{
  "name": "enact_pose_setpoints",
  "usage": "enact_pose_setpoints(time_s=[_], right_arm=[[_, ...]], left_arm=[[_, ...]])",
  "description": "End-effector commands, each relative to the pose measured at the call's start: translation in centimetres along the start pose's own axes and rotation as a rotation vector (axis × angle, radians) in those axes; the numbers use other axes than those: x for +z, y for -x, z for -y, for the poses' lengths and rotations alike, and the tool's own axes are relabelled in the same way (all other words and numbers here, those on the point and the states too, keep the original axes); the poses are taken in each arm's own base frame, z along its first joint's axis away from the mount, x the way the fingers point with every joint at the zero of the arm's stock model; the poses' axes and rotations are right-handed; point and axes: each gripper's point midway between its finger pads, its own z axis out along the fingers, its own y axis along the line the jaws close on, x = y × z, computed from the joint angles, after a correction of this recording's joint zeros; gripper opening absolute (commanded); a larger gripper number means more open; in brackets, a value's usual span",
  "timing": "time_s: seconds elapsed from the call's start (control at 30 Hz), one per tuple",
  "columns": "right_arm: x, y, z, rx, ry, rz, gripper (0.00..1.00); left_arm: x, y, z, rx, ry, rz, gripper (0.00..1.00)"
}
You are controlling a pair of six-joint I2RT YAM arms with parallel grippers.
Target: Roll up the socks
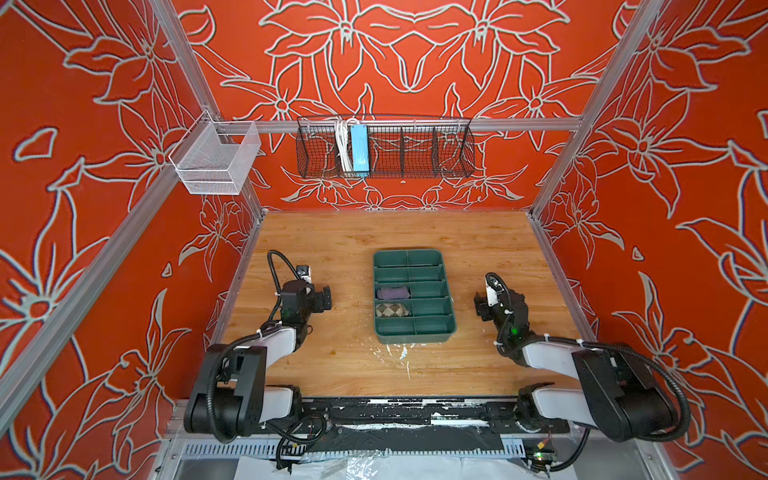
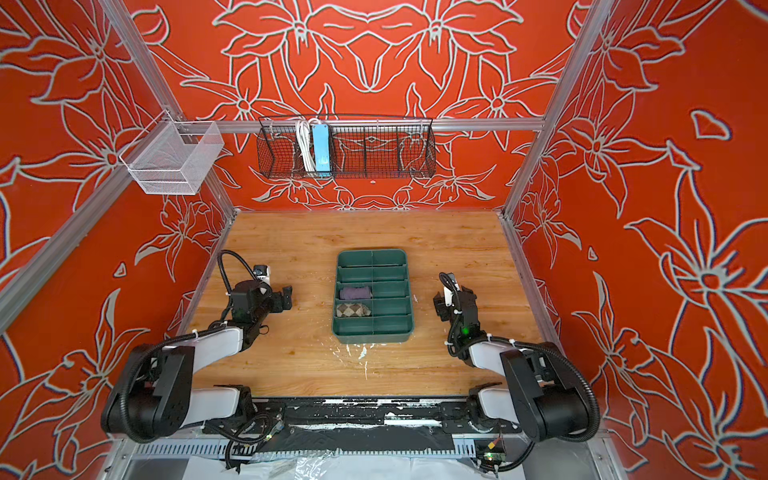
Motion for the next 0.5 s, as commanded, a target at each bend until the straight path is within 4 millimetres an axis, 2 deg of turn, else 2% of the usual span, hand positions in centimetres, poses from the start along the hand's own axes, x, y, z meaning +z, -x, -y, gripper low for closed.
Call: enact_pose_setpoints(time_s=[0.0, 0.03, 0.07, 0.1, 0.17, 0.23, 0.27, 0.47], right_arm=[[1.1, 1.8, 0.8, 0.124, 0.065, 0.075, 0.8], [1.7, 1.7, 1.0, 0.152, 0.071, 0.115, 0.86], [1.8, 1.8, 1.1, 0.157, 0.074, 0.11, 0.98], [1.9, 1.6, 1.3, 0.151, 0.076, 0.048, 0.98], [2.7, 1.8, 1.8, 0.186, 0.062, 0.074, 0.98], [2.5, 1.2, 2.0, 0.184, 0.051, 0.01, 0.98], [2.7, 1.5, 2.2, 0.195, 0.041, 0.053, 0.98], [2.4, 1.2, 2.3, 0.183, 0.034, 0.013, 0.98]], left_arm=[[0.2, 2.3, 0.0, -0.013, -0.028, 0.07, 0.97], [0.3, 2.3, 0.0, -0.013, -0.028, 0.068, 0.97], [0.3, 2.2, 0.0, -0.014, -0.029, 0.06, 0.97], [0.3, 2.3, -0.1, -0.015, -0.027, 0.066, 0.97], [0.3, 2.3, -0.1, -0.017, -0.025, 0.062, 0.97], [0.3, 2.2, -0.1, -0.018, -0.026, 0.062, 0.97], [0.3, 2.3, -0.2, -0.017, -0.024, 0.065, 0.97], [0.3, 2.3, -0.1, -0.016, -0.024, 0.066, 0.97]])
